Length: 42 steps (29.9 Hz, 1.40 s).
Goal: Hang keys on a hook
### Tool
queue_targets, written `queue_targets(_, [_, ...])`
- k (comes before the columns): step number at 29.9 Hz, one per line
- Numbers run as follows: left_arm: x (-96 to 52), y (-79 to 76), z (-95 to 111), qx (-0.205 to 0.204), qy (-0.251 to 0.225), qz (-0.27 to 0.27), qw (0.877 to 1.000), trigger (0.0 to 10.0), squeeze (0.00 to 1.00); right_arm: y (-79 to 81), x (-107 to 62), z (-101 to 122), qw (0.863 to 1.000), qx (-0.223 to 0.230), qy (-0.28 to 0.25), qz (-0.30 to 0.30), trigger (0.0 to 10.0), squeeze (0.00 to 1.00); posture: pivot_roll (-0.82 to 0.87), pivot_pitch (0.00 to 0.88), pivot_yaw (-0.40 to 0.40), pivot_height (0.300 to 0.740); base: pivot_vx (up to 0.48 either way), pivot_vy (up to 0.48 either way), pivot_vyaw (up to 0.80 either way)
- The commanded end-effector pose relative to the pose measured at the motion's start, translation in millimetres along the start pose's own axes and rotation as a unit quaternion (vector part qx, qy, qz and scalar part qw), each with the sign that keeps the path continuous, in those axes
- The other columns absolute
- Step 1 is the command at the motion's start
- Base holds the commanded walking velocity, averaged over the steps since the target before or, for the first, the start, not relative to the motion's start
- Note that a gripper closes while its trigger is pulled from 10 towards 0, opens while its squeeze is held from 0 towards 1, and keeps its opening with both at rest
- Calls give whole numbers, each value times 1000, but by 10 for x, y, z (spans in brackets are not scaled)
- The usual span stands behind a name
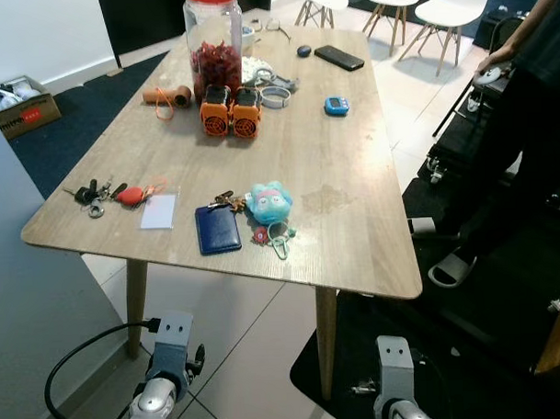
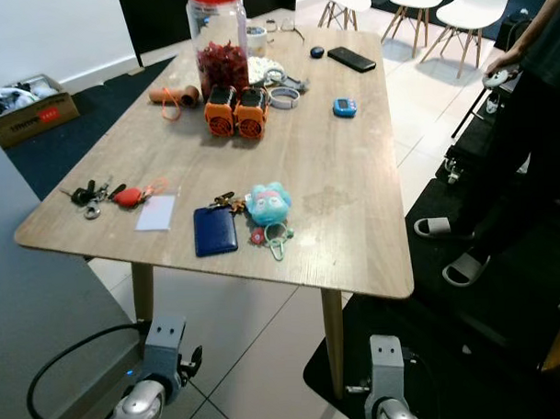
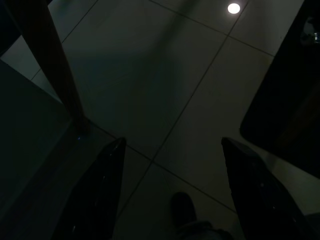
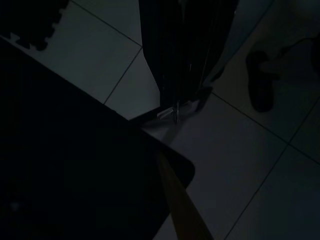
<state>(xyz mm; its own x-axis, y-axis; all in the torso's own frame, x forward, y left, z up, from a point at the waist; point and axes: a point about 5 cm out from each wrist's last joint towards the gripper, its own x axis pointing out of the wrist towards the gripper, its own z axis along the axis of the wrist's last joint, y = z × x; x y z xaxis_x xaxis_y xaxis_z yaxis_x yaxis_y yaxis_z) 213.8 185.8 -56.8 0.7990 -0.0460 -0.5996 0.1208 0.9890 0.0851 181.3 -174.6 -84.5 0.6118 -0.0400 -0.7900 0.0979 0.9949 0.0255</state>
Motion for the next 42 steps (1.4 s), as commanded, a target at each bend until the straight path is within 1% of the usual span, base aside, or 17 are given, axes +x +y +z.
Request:
queue_targets(1, [3,-53,-12,-11,2,-5,1000,10000,0,-15,-5,-17,1000,-4,1,-4,10000,0,93,21,-73,740,-285,0,0])
queue_targets(19, [19,-36,37,-11,-7,-3,1000,10000,0,-19,2,25,1000,-12,-9,-7,10000,0,96,27,-70,740,-280,0,0])
queue_targets(27, [23,-40,49,-9,-10,-1,1000,10000,0,-10,5,42,1000,-21,-14,-5,10000,0,94,32,-70,740,0,0,0])
queue_targets(35, [23,-48,56,-8,-14,-2,1000,10000,0,19,10,62,998,-55,-15,10,10000,0,95,33,-71,740,0,0,0])
queue_targets(42, [25,-47,63,-7,-15,-1,1000,10000,0,57,11,65,997,-68,-17,19,10000,0,94,35,-71,740,0,0,654])
